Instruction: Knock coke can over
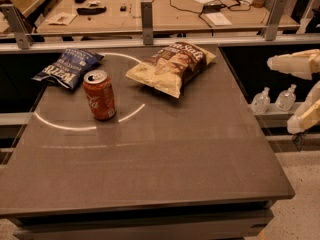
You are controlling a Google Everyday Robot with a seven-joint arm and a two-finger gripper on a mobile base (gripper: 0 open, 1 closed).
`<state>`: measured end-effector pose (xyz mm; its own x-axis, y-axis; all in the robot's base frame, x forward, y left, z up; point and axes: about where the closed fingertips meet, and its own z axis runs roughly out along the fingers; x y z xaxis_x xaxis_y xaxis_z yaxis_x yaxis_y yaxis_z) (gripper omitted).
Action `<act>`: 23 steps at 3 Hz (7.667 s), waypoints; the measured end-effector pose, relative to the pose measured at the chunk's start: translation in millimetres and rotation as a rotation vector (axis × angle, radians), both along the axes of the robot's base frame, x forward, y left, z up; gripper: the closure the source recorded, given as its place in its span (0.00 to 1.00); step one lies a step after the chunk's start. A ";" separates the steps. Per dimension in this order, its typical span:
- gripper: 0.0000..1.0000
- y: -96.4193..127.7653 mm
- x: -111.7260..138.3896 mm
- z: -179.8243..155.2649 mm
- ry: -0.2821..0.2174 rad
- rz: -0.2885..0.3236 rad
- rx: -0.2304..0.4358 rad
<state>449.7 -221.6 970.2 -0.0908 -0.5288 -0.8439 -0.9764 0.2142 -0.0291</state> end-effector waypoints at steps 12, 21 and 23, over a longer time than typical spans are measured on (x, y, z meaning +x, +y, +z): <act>0.00 262.1 47.5 -70.7 -0.015 -0.002 0.244; 0.41 373.8 158.4 -113.3 0.001 0.040 0.134; 0.88 378.1 156.2 -113.4 0.002 0.048 0.134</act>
Offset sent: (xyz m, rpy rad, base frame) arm -0.0101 0.0247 0.0094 0.0824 -0.0275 0.0604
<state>605.9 156.6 856.8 -0.0703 -0.4155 -0.9069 -0.9856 0.1694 -0.0012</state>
